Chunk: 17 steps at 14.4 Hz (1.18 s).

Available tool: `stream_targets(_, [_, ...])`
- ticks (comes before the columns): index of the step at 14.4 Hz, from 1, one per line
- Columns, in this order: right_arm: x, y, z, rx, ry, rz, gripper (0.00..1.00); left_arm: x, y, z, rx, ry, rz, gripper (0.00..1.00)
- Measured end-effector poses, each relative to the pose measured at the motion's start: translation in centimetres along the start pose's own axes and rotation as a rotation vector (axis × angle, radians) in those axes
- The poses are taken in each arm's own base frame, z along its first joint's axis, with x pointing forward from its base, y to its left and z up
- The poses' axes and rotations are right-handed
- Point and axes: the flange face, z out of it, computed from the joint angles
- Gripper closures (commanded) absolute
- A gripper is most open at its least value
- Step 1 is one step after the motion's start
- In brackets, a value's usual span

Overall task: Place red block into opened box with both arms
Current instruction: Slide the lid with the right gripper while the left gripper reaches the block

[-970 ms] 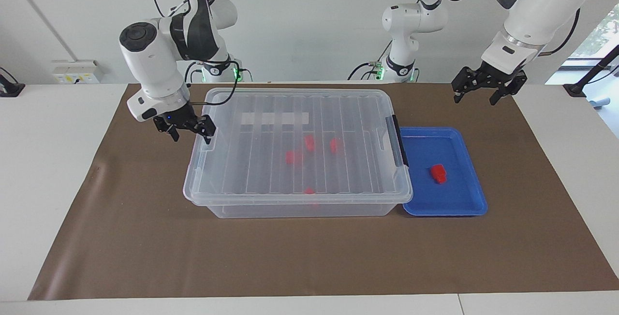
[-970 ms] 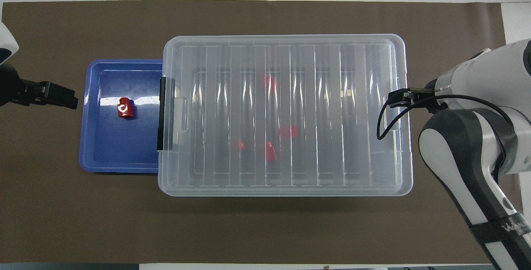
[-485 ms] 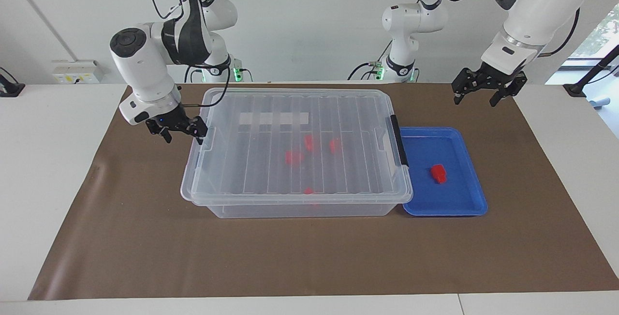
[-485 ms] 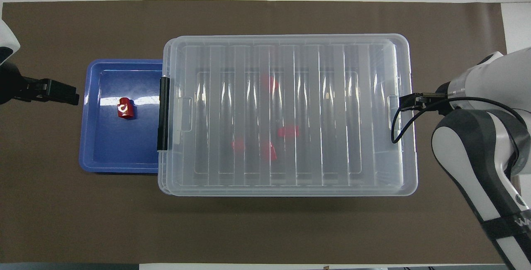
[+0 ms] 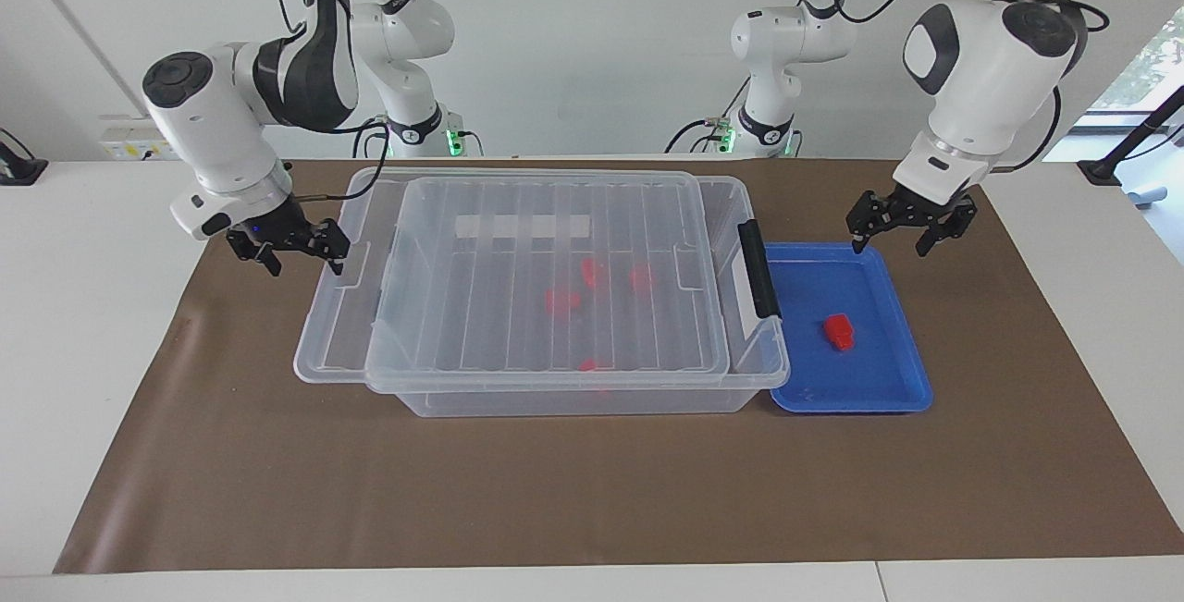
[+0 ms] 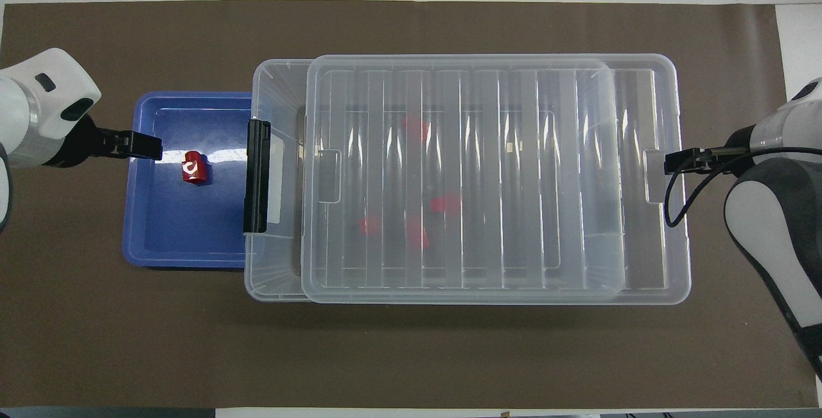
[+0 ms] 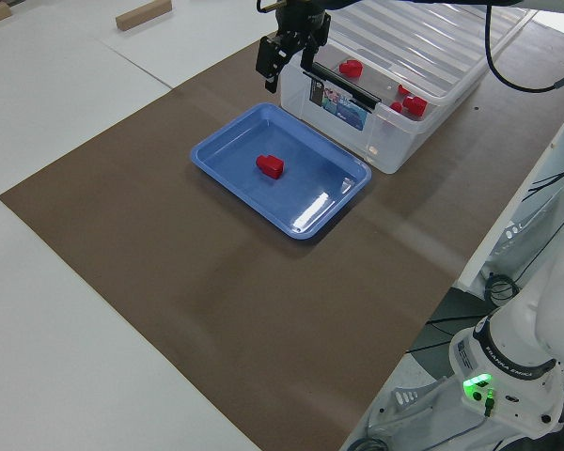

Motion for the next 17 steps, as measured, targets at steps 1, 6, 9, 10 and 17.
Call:
stream_targets(1, [-0.1, 0.8, 0.0, -0.001, 0.002, -0.011, 0.0, -0.3, 0.0, 1.9, 0.0, 0.0, -0.002, 0.0])
stream_targets(6, [-0.7, 5.7, -0.2, -0.004, 0.011, -0.03, 0.0, -1.6, -0.2, 11.0, -0.001, 0.023, -0.012, 0.0])
stream_targets(9, [-1.3, 8.8, -0.5, -0.007, 0.017, -0.047, 0.0, -1.9, -0.3, 14.8, -0.002, 0.035, -0.023, 0.0])
stream_targets(10, [-1.5, 9.4, -0.6, -0.007, 0.019, -0.05, 0.0, -2.0, -0.3, 15.9, -0.003, 0.042, -0.028, 0.0])
stream_targets(17, [-2.2, 12.4, -1.0, -0.014, 0.032, -0.076, 0.0, -2.2, -0.4, 19.2, -0.007, 0.046, -0.075, 0.05])
